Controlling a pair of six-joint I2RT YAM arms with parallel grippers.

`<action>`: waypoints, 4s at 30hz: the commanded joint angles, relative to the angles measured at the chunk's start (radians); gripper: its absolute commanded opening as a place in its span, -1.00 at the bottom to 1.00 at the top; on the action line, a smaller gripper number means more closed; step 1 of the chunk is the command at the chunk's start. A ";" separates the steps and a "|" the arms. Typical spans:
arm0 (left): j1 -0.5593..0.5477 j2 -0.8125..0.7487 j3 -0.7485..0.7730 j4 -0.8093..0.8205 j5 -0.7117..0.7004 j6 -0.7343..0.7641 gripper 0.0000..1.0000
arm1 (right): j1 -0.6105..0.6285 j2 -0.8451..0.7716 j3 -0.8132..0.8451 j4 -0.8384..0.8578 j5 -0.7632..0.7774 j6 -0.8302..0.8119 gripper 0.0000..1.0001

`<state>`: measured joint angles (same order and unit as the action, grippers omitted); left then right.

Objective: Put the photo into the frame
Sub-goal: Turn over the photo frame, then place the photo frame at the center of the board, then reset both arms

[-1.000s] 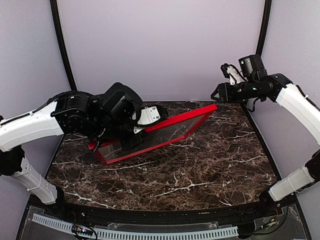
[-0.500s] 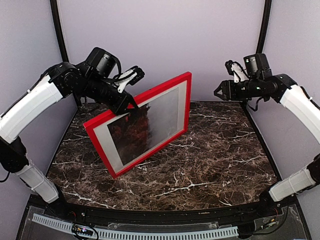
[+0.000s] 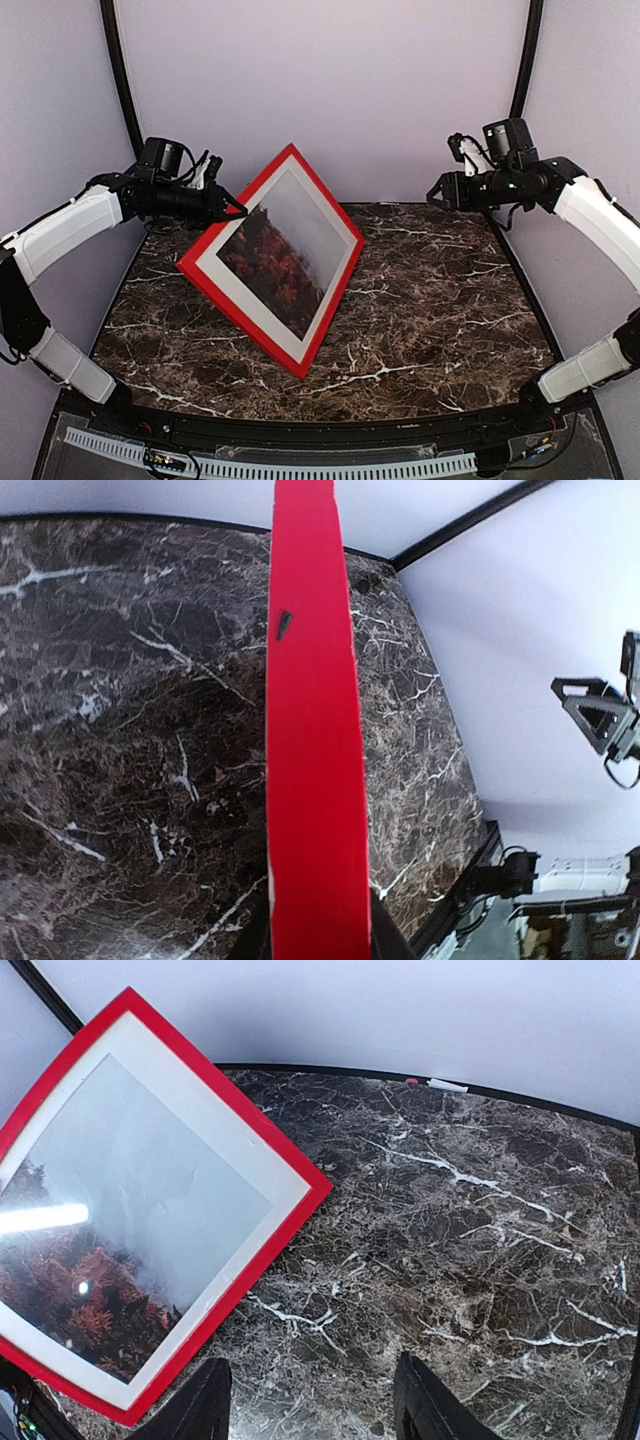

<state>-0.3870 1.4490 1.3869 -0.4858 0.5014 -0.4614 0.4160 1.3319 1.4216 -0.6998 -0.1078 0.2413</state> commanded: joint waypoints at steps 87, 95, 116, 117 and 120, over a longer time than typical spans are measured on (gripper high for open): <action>0.018 -0.106 -0.487 0.228 -0.537 0.038 0.75 | -0.014 -0.030 -0.357 0.210 0.056 0.017 0.71; 0.055 -0.241 -0.443 0.148 -0.599 0.095 0.98 | -0.013 -0.003 -0.310 0.192 0.102 -0.007 0.97; 0.071 -0.566 -0.527 0.270 -0.870 0.353 0.98 | -0.013 0.021 -0.225 0.272 0.201 -0.051 0.97; 0.071 -0.574 -0.533 0.272 -0.863 0.353 0.98 | -0.013 0.004 -0.243 0.278 0.214 -0.052 0.97; 0.071 -0.623 -0.581 0.288 -0.849 0.348 0.98 | -0.013 -0.060 -0.299 0.286 0.257 -0.053 0.97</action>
<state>-0.3225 0.8822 0.8612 -0.2375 -0.3489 -0.1478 0.4095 1.3632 1.1767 -0.4644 0.0772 0.1955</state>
